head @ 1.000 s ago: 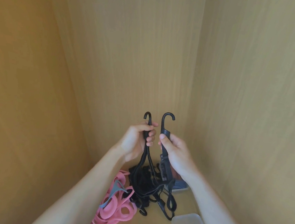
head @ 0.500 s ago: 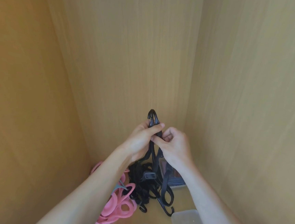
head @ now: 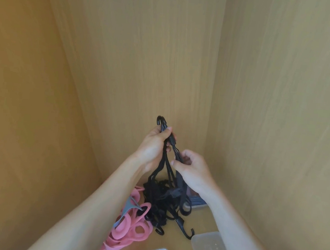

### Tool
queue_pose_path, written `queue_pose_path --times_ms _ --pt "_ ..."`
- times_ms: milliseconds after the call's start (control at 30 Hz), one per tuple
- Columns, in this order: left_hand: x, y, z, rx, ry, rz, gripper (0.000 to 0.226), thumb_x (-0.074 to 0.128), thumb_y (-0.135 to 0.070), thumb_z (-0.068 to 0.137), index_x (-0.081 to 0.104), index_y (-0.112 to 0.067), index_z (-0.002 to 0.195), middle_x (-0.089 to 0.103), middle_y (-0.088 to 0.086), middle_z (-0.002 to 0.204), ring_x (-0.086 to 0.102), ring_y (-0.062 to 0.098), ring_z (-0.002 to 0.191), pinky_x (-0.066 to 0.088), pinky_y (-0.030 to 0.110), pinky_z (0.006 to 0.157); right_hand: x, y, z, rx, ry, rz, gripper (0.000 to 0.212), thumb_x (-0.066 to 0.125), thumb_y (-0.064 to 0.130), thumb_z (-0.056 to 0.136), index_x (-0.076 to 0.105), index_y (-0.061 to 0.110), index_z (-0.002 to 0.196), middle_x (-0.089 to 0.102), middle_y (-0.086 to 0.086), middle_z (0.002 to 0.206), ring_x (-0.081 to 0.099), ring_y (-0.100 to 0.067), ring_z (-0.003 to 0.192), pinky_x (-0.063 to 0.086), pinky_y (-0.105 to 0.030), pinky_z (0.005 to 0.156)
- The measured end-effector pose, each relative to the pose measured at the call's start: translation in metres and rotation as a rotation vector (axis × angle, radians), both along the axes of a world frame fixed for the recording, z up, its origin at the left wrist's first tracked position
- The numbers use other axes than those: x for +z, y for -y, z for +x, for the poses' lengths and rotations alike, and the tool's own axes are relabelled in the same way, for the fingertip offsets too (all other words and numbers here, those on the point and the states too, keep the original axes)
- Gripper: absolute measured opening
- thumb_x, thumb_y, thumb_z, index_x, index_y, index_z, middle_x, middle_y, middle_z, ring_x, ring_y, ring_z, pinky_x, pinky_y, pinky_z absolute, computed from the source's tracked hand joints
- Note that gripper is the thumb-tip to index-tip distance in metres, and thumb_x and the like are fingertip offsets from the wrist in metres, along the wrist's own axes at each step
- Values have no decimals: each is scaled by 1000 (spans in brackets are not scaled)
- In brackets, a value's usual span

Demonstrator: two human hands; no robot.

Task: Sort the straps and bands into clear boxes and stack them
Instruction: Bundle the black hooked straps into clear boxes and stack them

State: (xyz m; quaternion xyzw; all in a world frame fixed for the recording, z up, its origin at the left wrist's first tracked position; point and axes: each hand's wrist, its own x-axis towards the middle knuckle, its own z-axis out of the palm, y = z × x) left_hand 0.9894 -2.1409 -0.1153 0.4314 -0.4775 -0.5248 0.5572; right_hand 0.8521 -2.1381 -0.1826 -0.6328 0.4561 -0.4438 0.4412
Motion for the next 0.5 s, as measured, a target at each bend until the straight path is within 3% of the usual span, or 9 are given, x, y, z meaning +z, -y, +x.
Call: queue_pose_path --times_ms 100,233,367,500 --pt "-4 3 1 9 -12 1 15 43 -15 108 50 -15 94 57 4 79 45 14 69 35 26 60 -3 -2 -1 13 24 45 8 65 14 91 66 20 95 65 1 82 55 -10 67 47 -19 64" --pt "-3 10 6 59 -80 -18 19 42 -15 108 49 -17 91 57 3 79 45 12 68 34 25 61 -17 -7 -1 32 -9 119 20 67 12 92 61 26 104 72 -5 96 69 -22 88 55 -34 87" --pt "4 21 25 153 -123 -23 20 43 -19 108 50 -20 90 59 1 79 50 11 68 38 25 64 -40 -15 -8 59 75 203 26 66 5 92 65 24 109 74 5 97 70 -8 94 52 -26 94" --pt "3 32 48 244 -221 21 19 43 -21 108 51 -18 91 59 2 76 55 16 71 47 29 71 -57 -23 -17 62 172 222 23 60 -2 93 71 16 104 76 6 98 71 -7 97 52 -24 90"
